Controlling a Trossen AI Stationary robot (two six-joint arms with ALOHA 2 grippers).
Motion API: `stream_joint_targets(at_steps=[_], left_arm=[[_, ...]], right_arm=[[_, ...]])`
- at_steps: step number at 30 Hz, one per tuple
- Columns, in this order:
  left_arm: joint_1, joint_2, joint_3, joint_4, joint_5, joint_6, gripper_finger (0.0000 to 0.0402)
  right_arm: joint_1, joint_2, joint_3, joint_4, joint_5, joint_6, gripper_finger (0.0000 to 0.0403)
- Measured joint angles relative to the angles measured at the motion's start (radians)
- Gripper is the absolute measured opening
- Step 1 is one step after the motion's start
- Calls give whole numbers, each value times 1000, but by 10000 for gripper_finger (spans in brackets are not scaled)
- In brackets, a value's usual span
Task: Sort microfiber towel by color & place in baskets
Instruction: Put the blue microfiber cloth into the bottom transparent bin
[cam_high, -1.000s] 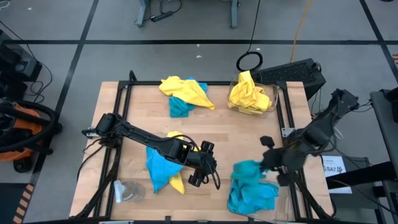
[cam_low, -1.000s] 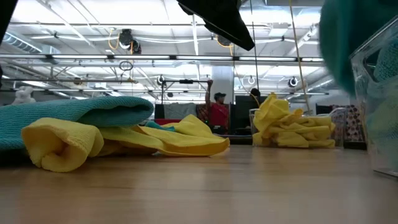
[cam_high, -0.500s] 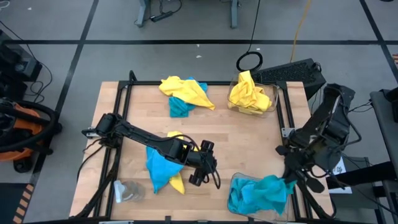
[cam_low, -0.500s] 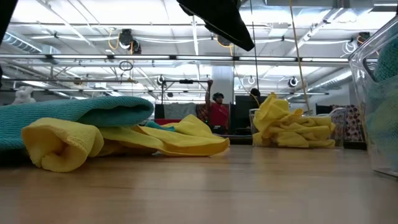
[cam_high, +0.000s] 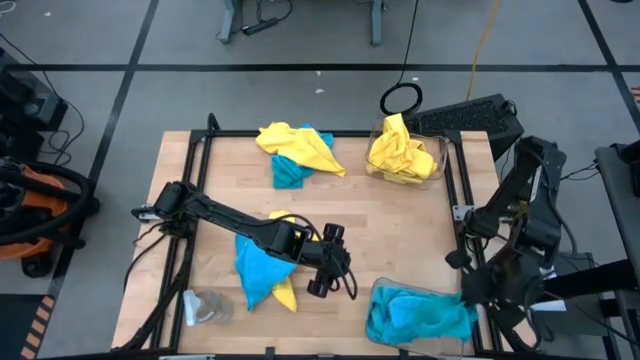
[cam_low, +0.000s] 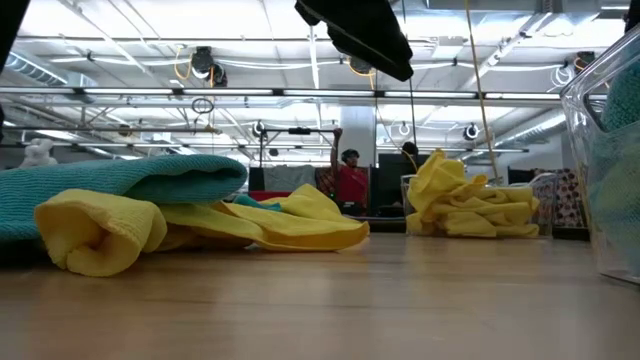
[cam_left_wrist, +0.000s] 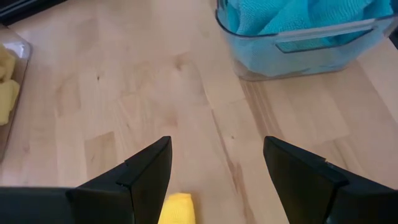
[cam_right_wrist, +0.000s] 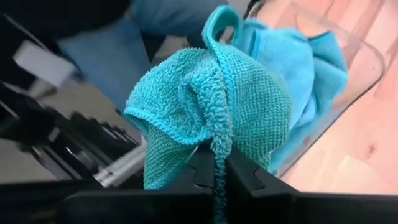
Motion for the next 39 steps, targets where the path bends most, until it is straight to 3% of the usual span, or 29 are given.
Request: stream_joint_targets(at_steps=[8, 15, 28, 39], left_arm=[[1, 0, 0, 10, -53, -1, 261], [26, 0, 0, 43, -55, -2, 261], [52, 0, 0, 47, -55, -21, 261], [52, 0, 0, 47, -55, -54, 261]], right_arm=[[6, 120, 0, 9, 2, -73, 0], [6, 275, 0, 121, -5, -183, 0], [6, 571, -1, 238, -58, -245, 0], [5, 710, 3, 246, -85, -324, 0]])
